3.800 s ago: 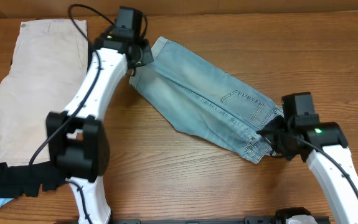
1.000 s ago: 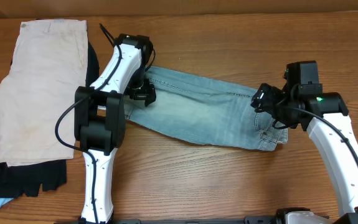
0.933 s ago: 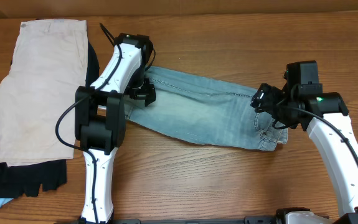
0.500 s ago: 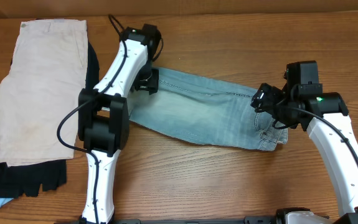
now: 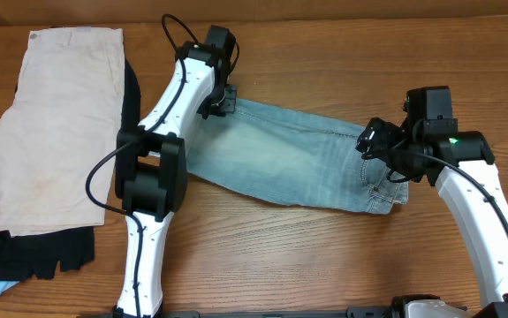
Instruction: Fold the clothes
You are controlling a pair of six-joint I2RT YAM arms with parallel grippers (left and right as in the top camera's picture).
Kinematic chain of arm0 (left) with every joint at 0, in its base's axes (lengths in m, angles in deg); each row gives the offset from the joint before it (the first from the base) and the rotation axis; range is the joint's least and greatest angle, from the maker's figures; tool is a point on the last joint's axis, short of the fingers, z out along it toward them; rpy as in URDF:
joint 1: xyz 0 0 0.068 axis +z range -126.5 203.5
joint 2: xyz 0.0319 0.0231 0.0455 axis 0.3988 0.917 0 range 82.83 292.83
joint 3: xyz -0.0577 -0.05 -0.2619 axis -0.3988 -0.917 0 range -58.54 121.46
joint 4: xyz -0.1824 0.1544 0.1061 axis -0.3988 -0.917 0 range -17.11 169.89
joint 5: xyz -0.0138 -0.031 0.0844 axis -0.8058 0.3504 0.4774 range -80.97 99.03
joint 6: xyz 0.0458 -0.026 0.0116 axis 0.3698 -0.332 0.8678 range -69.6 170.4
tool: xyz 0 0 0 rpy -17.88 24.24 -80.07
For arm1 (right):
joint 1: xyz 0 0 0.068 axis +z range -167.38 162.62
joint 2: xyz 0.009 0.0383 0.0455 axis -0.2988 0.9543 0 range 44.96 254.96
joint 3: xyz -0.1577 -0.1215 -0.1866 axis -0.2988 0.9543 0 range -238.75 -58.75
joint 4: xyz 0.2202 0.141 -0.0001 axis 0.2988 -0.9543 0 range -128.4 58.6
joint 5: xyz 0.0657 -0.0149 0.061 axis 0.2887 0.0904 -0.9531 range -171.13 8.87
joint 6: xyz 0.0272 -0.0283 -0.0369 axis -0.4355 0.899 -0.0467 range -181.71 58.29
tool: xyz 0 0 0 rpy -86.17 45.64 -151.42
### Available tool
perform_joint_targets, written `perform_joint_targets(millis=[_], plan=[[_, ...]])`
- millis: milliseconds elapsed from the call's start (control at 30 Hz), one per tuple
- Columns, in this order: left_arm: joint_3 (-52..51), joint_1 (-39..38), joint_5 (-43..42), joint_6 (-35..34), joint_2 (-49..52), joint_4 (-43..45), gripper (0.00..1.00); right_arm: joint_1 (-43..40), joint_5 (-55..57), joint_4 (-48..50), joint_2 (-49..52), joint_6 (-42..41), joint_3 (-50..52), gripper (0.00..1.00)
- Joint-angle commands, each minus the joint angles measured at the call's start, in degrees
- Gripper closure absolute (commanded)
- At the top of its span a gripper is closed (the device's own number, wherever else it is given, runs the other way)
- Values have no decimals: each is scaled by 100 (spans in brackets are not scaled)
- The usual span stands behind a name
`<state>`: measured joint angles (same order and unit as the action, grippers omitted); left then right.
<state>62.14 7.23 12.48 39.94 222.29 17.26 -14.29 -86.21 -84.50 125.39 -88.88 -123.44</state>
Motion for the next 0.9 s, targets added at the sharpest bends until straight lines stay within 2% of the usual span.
perform_joint_targets(millis=[0,133,200,233,267,300,367,400,600,733,867], plan=[[-7,-28,-92,-142,238,162,87,15,57,37,109,22,42,7],[190,-26,-177,-243,216,184,79,15,74,7,350,13,50,8],[326,-22,-155,-240,216,168,68,15,81,-15,525,0,50,8],[407,-20,-149,-236,219,144,57,7,98,-44,608,0,50,7],[479,-15,-146,-238,219,122,40,-15,120,-103,688,2,50,5],[560,-9,-146,-238,219,107,28,-46,133,-157,748,2,50,4],[704,11,-149,-236,216,92,12,-184,164,-297,839,4,50,0],[769,20,-146,-236,219,90,9,-267,190,-358,861,2,50,0],[1344,103,-157,-236,219,-291,0,-903,236,-437,909,448,101,0],[1869,125,-157,-181,216,-686,0,-1132,-76,-306,929,890,326,0],[2544,125,-155,-144,216,-1145,0,-1207,-334,-94,929,925,699,0]])
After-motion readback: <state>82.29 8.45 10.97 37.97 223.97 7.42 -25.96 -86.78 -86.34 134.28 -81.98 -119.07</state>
